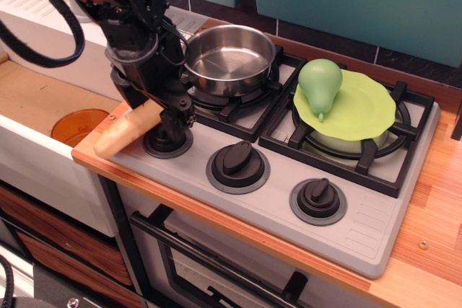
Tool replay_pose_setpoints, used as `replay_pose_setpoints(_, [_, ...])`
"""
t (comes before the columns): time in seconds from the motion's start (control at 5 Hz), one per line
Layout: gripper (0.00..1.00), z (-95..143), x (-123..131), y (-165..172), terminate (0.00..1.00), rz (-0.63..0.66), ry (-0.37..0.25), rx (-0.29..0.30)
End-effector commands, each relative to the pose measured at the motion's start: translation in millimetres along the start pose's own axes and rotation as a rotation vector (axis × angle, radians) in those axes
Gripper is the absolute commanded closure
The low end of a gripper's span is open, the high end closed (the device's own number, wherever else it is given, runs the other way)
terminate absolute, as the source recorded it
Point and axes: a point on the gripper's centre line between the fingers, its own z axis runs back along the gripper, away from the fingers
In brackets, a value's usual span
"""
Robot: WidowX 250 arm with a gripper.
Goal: Put pear on plate and bread in pot or pan on stove
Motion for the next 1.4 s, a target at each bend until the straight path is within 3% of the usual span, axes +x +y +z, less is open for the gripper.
replay_pose_setpoints(0.0, [0.0, -2.6, 6.3, -3.4, 0.0, -0.004, -0.028, -0.013])
replay_pose_setpoints(0.4, [0.0, -16.5, 5.5, -3.1, 0.0, -0.009, -0.048, -0.04])
replay_pose_setpoints(0.6, [1.0, -20.0, 4.6, -4.3, 0.0, -0.001, -0.046, -0.047])
replay_pose_setpoints(1.2, [1.0, 0.5, 14.6, -2.7, 0.0, -0.005, -0.023, -0.027])
